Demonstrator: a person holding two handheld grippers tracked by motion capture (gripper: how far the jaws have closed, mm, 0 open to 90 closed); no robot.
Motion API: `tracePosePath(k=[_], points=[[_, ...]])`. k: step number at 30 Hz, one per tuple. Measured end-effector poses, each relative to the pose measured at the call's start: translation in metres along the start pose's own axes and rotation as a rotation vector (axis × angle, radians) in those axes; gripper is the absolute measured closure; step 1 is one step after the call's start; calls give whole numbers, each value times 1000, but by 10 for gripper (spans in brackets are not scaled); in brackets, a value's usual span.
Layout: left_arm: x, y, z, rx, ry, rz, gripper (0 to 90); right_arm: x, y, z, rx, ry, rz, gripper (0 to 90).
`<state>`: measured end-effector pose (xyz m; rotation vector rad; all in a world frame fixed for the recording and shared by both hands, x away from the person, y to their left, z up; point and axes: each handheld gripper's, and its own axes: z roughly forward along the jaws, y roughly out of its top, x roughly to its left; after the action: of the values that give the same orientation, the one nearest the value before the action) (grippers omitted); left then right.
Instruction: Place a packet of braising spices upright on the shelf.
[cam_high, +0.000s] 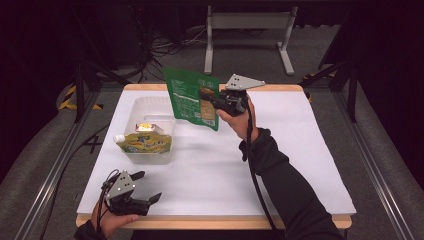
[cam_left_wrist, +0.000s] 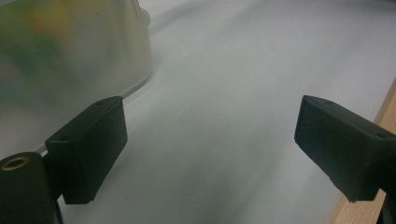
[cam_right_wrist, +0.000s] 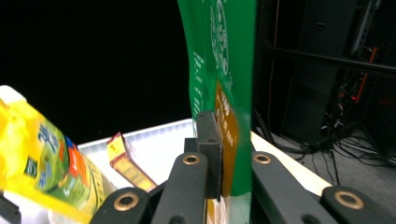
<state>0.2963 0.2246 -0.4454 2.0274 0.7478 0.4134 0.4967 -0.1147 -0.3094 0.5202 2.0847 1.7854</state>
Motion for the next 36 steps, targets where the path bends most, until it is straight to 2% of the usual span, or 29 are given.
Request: tracePosePath(k=[4, 10, 15, 19, 23, 25, 32, 36], points=[[0, -1, -1, -3, 3, -10, 100, -1, 5, 14, -18, 14, 14, 894], [-2, -3, 0, 1, -5, -8, 96, 2, 9, 39, -19, 21, 6, 894], [0, -4, -2, -2, -10, -9, 92, 6, 12, 67, -14, 39, 6, 894], [0, -5, -3, -8, -19, -15, 91, 10, 11, 86, -11, 60, 24, 894], [-1, -6, -4, -15, -30, -15, 90, 14, 13, 103, -5, 75, 7, 894], [-1, -7, -4, -13, -31, -18, 90, 15, 14, 113, -12, 84, 23, 894], [-1, -7, -3, -11, -40, -11, 90, 16, 6, 134, -41, 84, 45, 894], [-2, -7, -3, -13, -45, -10, 90, 13, -3, 140, -34, 66, 47, 894]])
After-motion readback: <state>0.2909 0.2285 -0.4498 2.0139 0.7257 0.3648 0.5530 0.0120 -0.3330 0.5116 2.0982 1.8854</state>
